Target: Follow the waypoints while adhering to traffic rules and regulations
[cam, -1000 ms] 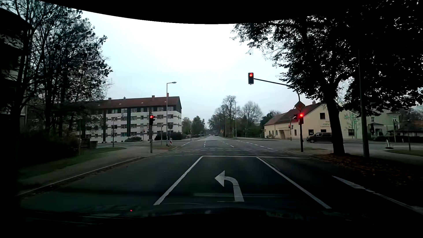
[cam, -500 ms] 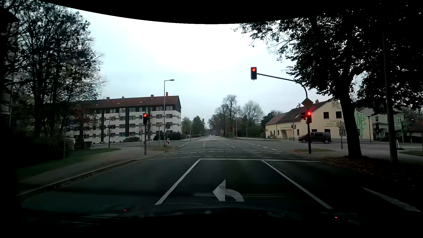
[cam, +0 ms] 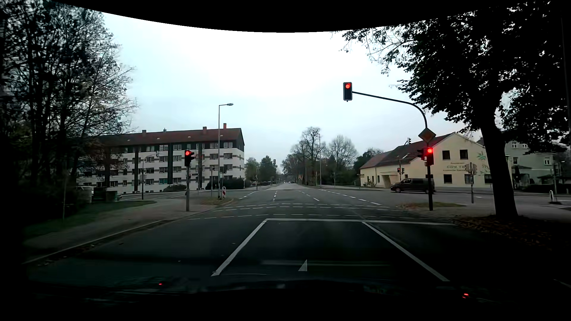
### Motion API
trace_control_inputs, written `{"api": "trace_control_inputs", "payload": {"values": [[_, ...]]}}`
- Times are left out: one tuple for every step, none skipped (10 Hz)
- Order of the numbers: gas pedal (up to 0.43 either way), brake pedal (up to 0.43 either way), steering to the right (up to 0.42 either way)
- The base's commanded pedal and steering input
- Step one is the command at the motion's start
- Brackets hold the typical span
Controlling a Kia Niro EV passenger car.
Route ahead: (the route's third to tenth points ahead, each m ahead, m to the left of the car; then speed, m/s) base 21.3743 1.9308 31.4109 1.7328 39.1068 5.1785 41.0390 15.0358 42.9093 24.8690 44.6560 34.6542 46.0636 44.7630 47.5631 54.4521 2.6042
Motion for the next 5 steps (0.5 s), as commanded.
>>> {"api": "trace_control_inputs", "payload": {"values": [[0.0, 0.0, -0.004], [0.0, 0.006, 0.0], [0.0, 0.024, 0.0], [0.0, 0.061, 0.002], [0.0, 0.073, 0.002]]}}
